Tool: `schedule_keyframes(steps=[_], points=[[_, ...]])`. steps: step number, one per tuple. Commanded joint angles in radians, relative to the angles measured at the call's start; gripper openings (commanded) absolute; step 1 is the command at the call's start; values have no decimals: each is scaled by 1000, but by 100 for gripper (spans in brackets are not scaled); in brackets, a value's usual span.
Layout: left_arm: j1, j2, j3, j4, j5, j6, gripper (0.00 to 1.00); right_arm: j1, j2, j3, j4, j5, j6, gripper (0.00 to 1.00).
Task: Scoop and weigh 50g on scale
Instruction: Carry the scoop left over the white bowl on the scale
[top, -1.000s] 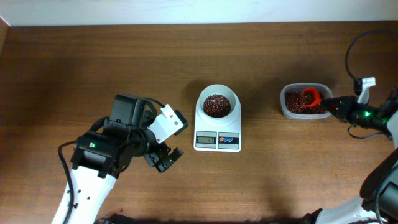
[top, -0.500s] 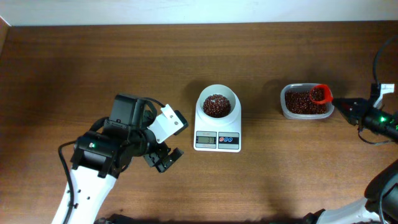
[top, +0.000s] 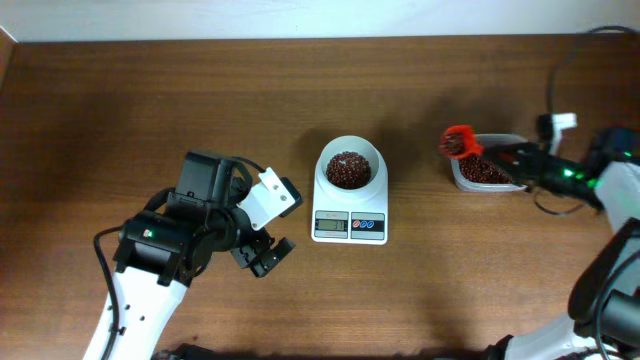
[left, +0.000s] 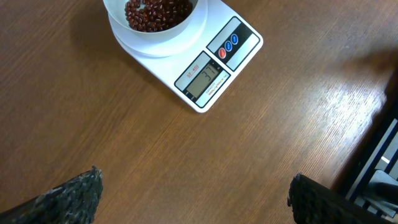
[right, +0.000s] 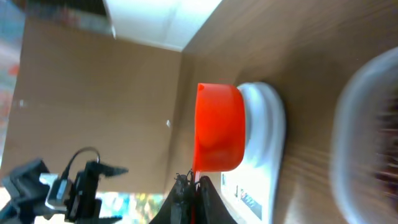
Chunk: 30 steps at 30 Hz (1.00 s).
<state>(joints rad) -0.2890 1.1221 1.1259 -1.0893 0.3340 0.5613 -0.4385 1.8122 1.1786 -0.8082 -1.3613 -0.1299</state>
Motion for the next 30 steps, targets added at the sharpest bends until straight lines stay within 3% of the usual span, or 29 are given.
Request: schedule_keyframes(steps=[1, 9, 19, 30], points=[[4, 0, 0, -1, 18, 19, 99, 104, 12, -8, 4, -46, -7, 4], [4, 0, 0, -1, 18, 19, 99, 272, 12, -8, 8, -46, -6, 4], [4, 0, 0, -1, 18, 19, 99, 363, 12, -8, 109, -41, -7, 4], [4, 0, 0, -1, 18, 19, 99, 465, 12, -8, 263, 187, -7, 4]])
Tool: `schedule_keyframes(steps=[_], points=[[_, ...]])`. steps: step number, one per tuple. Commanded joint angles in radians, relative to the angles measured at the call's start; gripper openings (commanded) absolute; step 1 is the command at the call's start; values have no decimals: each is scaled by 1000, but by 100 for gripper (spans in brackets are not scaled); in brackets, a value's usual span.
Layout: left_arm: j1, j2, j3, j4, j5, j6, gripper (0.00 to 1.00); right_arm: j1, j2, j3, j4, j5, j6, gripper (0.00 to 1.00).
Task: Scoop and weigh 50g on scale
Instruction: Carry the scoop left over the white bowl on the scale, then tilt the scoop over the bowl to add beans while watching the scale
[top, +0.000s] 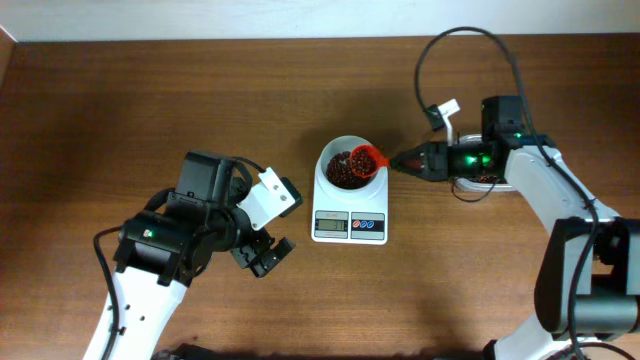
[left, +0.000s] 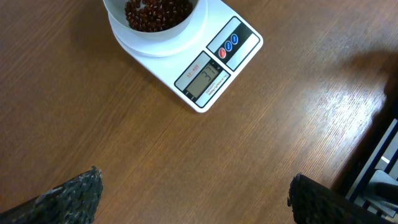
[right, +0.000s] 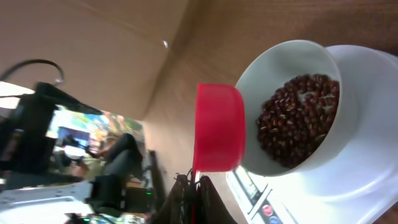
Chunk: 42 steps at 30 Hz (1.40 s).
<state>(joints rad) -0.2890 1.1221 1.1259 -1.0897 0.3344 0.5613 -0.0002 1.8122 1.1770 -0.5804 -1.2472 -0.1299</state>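
Observation:
A white scale (top: 349, 222) with a display and two buttons carries a white bowl (top: 333, 152) of dark red beans (top: 345, 170). My right gripper (top: 400, 160) is shut on the handle of a red scoop (top: 366, 160), whose cup sits over the bowl's right rim with beans in it. In the right wrist view the red scoop (right: 219, 127) hangs beside the bowl (right: 287, 106), seen from its underside. My left gripper (top: 266, 255) stands open over bare table left of the scale, its fingertips (left: 78, 193) wide apart.
A clear tub (top: 480, 183) of beans sits right of the scale, mostly hidden under my right arm. A cable loops above that arm. The scale (left: 214, 68) and bowl (left: 155, 25) show at the top of the left wrist view.
My right gripper has carried the red scoop left from above the bean tub to the right rim of the bowl on the scale. The left arm has not moved.

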Motion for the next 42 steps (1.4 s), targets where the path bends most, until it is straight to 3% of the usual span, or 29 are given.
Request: schedule_keyframes(steps=[1, 13, 30, 42], points=[[4, 0, 0, -1, 18, 19, 99, 34, 12, -6, 51, 79, -7, 4], [4, 0, 0, -1, 18, 19, 99, 73, 12, -6, 197, 142, -112, 4], [4, 0, 0, -1, 18, 19, 99, 73, 12, -6, 193, 47, -474, 4], [4, 0, 0, -1, 18, 19, 99, 73, 12, -6, 197, 47, -529, 4]])
